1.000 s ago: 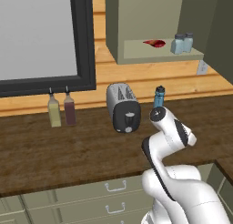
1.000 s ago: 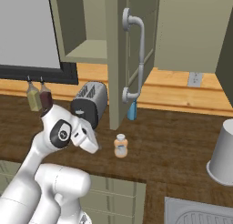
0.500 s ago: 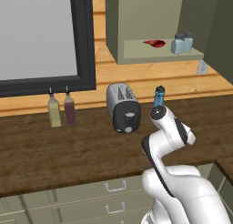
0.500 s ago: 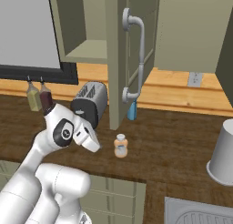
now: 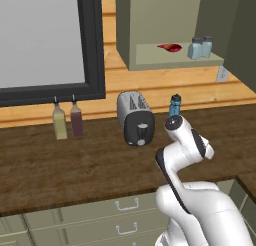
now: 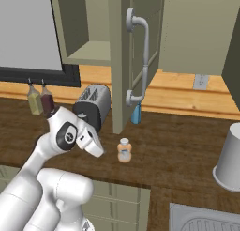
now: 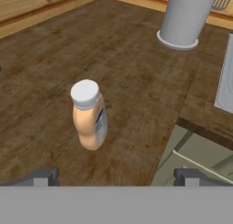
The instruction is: Put the shaker and condiment bottle from the counter next to their counterparts in the cabinet.
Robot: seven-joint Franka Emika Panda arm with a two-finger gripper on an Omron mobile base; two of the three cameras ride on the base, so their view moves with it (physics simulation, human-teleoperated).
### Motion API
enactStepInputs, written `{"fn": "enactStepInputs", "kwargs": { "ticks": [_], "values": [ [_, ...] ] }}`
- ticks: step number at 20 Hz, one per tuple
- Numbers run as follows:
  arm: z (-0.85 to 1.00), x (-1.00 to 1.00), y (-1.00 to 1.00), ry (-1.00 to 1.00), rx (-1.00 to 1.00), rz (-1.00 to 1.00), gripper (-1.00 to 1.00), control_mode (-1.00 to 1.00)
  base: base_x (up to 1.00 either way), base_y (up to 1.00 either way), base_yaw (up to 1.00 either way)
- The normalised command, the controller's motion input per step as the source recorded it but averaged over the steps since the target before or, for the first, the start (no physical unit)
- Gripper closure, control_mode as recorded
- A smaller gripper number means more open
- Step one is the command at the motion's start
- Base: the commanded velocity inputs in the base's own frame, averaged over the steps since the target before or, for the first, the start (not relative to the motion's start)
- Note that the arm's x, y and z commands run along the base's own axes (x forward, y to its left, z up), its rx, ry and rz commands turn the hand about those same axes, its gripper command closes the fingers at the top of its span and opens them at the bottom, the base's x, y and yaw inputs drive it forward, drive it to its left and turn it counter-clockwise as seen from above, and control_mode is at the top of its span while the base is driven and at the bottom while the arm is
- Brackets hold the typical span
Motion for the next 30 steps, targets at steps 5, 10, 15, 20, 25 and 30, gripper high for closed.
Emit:
{"fn": "enactStepInputs", "kwargs": {
  "ticks": [5,10,15,20,25,30],
  "values": [
    [-0.09,0.12,0.0,0.0,0.0,0.0,-1.0,-1.0,0.0,0.0,0.0],
    [-0.1,0.36,0.0,0.0,0.0,0.0,-1.0,-1.0,0.0,0.0,0.0],
    [-0.2,0.27,-0.01,0.0,0.0,0.0,-1.0,-1.0,0.0,0.0,0.0],
    [-0.07,0.04,-0.01,0.0,0.0,0.0,-1.0,-1.0,0.0,0.0,0.0],
    [-0.05,0.15,-0.07,0.0,0.0,0.0,-1.0,-1.0,0.0,0.0,0.0],
    [-0.09,0.23,-0.09,0.0,0.0,0.0,-1.0,-1.0,0.0,0.0,0.0]
  ]
}}
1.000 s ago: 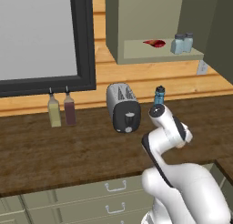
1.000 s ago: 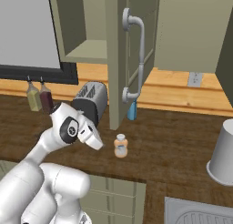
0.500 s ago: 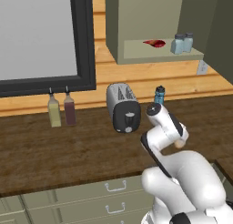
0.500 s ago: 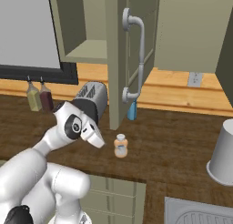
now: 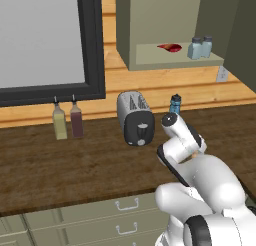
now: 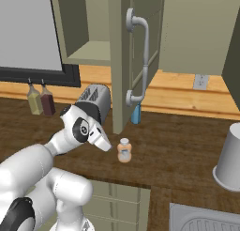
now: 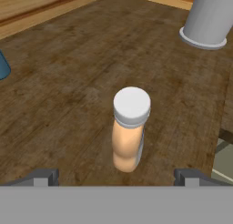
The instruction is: Put the shaker and condiment bottle from the counter next to their counterparts in the cabinet.
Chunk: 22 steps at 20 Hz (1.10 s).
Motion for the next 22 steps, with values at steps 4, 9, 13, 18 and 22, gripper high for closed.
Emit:
{"fn": "enactStepInputs", "kwargs": {
  "ticks": [4,9,13,18,22],
  "values": [
    [-0.15,0.08,-0.24,0.0,0.03,0.0,-1.0,-1.0,0.0,0.0,0.0],
    [-0.13,0.0,-0.27,0.0,0.06,0.0,-1.0,-1.0,0.0,0.0,0.0],
    [-0.04,0.0,-0.06,0.0,0.05,0.0,-1.0,-1.0,0.0,0.0,0.0],
    [-0.13,0.01,-0.13,-0.01,0.02,0.0,-1.0,-1.0,0.0,0.0,0.0],
    [-0.06,0.0,-0.06,0.0,0.02,0.0,-1.0,-1.0,0.0,0.0,0.0]
  ]
}}
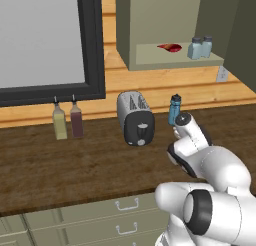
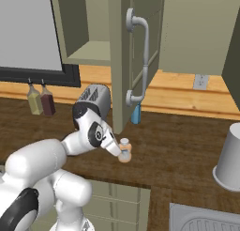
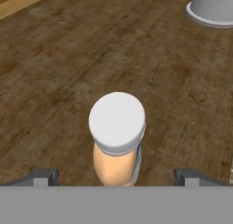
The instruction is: Put the shaker and condiment bottle from the counter next to their counterparts in the cabinet.
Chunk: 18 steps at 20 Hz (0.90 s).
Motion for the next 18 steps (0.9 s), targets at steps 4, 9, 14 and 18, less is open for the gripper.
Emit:
{"fn": "enactStepInputs", "kwargs": {
  "ticks": [4,9,14,18],
  "values": [
    [-0.09,0.0,-0.04,-0.01,0.0,0.0,-1.0,-1.0,0.0,0.0,0.0],
    [-0.09,0.03,-0.02,-0.02,0.0,0.0,-1.0,-1.0,0.0,0.0,0.0],
    [-0.12,0.02,-0.01,-0.01,0.0,0.0,-1.0,-1.0,0.0,0.0,0.0],
    [-0.13,0.09,-0.08,-0.04,0.0,0.0,-1.0,-1.0,0.0,0.0,0.0]
  ]
}}
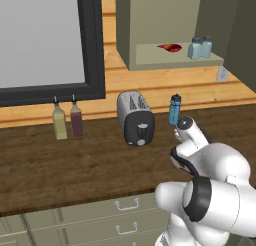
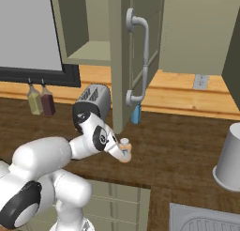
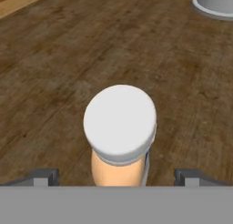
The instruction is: Put the shaker and condiment bottle from the counter next to their counterparts in the cabinet.
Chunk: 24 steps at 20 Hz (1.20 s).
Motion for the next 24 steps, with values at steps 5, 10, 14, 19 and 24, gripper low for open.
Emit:
{"fn": "enactStepInputs", "kwargs": {
  "ticks": [5,10,14,19,24],
  "values": [
    [-0.05,0.08,-0.08,-0.03,0.0,0.0,1.0,-1.0,0.0,0.0,0.0],
    [-0.04,0.01,-0.06,0.01,0.0,0.0,1.0,-1.0,0.0,0.0,0.0],
    [0.03,0.01,-0.04,0.01,0.0,0.0,1.0,-1.0,0.0,0.0,0.0],
    [0.45,-0.36,-0.01,-0.11,0.0,0.0,1.0,-1.0,0.0,0.0,0.0],
    [0.54,-0.55,-0.12,-0.18,0.0,0.0,1.0,-1.0,0.0,0.0,0.0]
  ]
}}
